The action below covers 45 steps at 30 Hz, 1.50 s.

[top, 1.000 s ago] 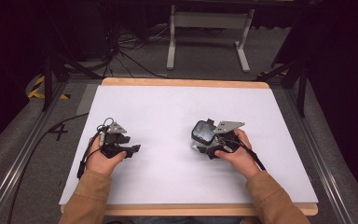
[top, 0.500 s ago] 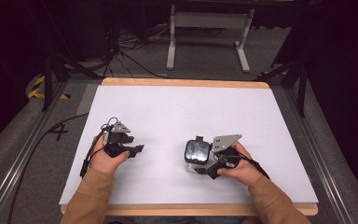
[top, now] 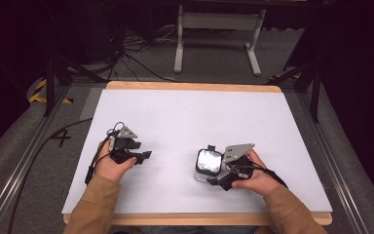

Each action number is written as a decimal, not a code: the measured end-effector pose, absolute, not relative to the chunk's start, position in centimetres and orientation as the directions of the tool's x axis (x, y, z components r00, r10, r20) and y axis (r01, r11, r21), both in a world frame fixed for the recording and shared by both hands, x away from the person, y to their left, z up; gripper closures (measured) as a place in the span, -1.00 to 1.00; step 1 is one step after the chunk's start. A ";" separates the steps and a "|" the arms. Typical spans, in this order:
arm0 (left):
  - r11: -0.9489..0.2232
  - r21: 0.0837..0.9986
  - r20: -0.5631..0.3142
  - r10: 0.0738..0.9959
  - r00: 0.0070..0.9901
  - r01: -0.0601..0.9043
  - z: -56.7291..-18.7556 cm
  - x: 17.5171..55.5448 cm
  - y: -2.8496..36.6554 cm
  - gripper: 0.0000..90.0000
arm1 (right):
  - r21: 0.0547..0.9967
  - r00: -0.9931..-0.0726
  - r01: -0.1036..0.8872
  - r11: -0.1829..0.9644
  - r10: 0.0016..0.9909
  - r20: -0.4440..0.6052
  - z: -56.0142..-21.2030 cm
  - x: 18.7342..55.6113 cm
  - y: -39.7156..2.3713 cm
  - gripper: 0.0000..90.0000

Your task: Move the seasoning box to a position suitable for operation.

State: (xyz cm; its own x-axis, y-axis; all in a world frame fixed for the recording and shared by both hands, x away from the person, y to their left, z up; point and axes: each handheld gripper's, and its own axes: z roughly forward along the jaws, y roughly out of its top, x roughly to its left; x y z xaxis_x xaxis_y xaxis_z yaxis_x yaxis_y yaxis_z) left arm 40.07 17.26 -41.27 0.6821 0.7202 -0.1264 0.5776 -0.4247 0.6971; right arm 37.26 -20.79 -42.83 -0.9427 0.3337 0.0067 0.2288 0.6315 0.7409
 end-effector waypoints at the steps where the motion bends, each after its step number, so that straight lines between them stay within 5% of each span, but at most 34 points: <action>1: -0.429 0.700 -0.121 0.716 0.687 0.571 -41.3 40.1 17.2 -0.05 | 0.739 -0.939 0.240 0.630 0.345 0.011 -42.7 37.1 -21.1 -0.65; 4: -0.426 0.701 -0.125 0.716 0.687 0.572 -41.2 40.1 16.9 -0.05 | 0.719 -0.934 0.244 0.651 0.358 -0.008 -42.3 36.5 -22.2 -0.63; 6: -0.449 0.699 -0.114 0.699 0.706 0.557 -40.9 40.0 16.4 -0.03 | 0.704 -0.927 0.261 0.661 0.374 -0.008 -42.1 36.3 -22.9 -0.26; 7: -0.449 0.699 -0.114 0.699 0.706 0.557 -40.9 40.0 16.4 0.00 | 0.704 -0.927 0.261 0.661 0.374 -0.008 -42.1 36.3 -22.9 -0.26; 8: -0.454 0.707 -0.113 0.685 0.720 0.542 -40.7 39.8 15.9 0.06 | 0.691 -0.922 0.277 0.668 0.388 -0.005 -41.7 36.2 -23.9 0.24; 9: -0.458 0.709 -0.115 0.675 0.729 0.536 -40.6 39.8 15.7 0.11 | 0.681 -0.916 0.283 0.676 0.402 -0.018 -41.6 36.3 -24.3 0.47; 13: -0.466 0.709 -0.136 0.647 0.751 0.530 -40.3 39.3 14.5 0.27 | 0.680 -0.889 0.318 0.661 0.457 -0.027 -41.4 36.5 -25.1 0.96; 23: -0.524 0.720 -0.184 0.488 0.853 0.455 -41.1 37.7 8.4 0.96 | 0.738 -0.840 0.370 0.563 0.543 0.007 -40.6 36.8 -26.5 0.99; 45: -0.635 0.678 -0.190 0.335 0.923 0.370 -42.5 36.1 3.6 0.99 | 0.758 -0.819 0.389 0.523 0.574 0.025 -40.1 37.2 -27.9 0.99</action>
State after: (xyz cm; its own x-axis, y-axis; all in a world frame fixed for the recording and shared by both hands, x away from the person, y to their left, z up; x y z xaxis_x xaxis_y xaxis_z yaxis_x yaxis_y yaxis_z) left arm 36.07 3.61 -42.48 0.9227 0.3353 -0.1903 0.3705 -0.6346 0.6783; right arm 37.15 -27.86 -40.07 -0.8186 0.5738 0.0248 0.3893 0.5226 0.7585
